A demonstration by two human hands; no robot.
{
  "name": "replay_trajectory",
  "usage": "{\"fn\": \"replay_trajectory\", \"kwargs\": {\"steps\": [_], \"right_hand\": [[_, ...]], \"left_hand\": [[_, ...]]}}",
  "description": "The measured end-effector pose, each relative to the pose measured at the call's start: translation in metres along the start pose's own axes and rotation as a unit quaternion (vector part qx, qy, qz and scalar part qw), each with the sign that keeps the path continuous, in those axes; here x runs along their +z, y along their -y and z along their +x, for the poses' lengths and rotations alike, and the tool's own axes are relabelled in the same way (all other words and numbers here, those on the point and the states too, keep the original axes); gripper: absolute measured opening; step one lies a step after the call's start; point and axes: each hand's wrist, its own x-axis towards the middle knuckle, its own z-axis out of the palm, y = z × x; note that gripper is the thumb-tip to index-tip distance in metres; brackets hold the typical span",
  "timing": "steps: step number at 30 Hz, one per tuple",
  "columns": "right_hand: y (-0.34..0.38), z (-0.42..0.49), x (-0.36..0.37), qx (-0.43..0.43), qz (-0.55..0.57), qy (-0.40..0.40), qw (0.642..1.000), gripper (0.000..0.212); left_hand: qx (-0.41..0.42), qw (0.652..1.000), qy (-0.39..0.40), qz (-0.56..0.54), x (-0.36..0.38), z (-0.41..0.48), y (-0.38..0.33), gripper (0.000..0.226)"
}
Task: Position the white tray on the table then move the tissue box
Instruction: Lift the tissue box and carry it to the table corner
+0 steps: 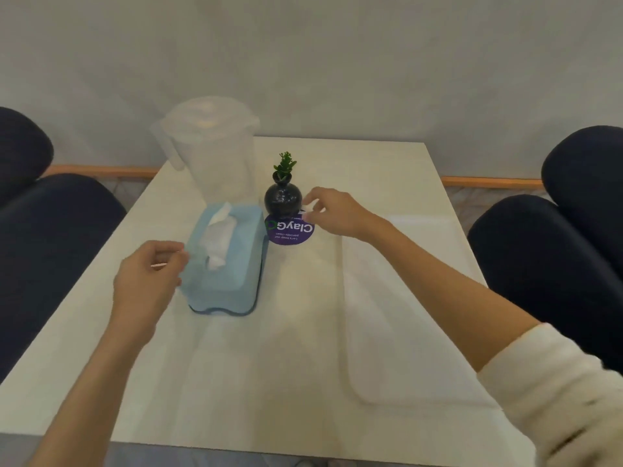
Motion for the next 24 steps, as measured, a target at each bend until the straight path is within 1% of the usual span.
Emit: {"fn": "replay_trajectory", "kwargs": {"steps": [2,3,6,9,12,14,15,17,18,21,24], "right_hand": [[0.022,0.021,0.019,-0.015,0.006,0.03,0.999,0.044],[0.031,0.03,0.027,-0.012,0.014,0.041,0.999,0.046],[0.048,0.051,0.05,0.021,0.046,0.072,0.996,0.053],[0.052,0.059,0.065,0.058,0.076,0.094,0.991,0.054],[0.048,0.058,0.076,0.07,0.107,0.098,0.987,0.054],[0.043,0.054,0.08,0.076,0.138,0.081,0.984,0.05],[0.04,0.052,0.08,0.082,0.153,0.071,0.982,0.05],[0.035,0.05,0.079,0.101,0.186,0.061,0.975,0.056],[0.033,0.049,0.079,0.111,0.203,0.065,0.971,0.061],[0.036,0.052,0.076,0.137,0.252,0.093,0.954,0.068],[0.039,0.056,0.08,0.145,0.274,0.091,0.946,0.066]], "left_hand": [[-0.02,0.998,-0.04,0.033,0.003,0.004,0.015,0.034],[-0.033,0.998,-0.041,0.039,0.005,0.004,0.023,0.043],[-0.09,0.996,0.002,0.02,0.015,0.006,0.043,0.062],[-0.156,0.984,0.04,-0.072,0.025,0.003,0.053,0.072],[-0.207,0.96,0.039,-0.182,0.037,0.001,0.052,0.078],[-0.214,0.952,0.031,-0.216,0.042,0.001,0.048,0.074],[-0.21,0.952,0.031,-0.221,0.044,0.002,0.046,0.068],[-0.197,0.954,0.042,-0.222,0.045,0.003,0.043,0.054],[-0.189,0.955,0.051,-0.221,0.046,0.004,0.044,0.051],[-0.175,0.957,0.075,-0.218,0.042,0.004,0.045,0.052],[-0.169,0.958,0.086,-0.217,0.039,0.003,0.048,0.043]]}}
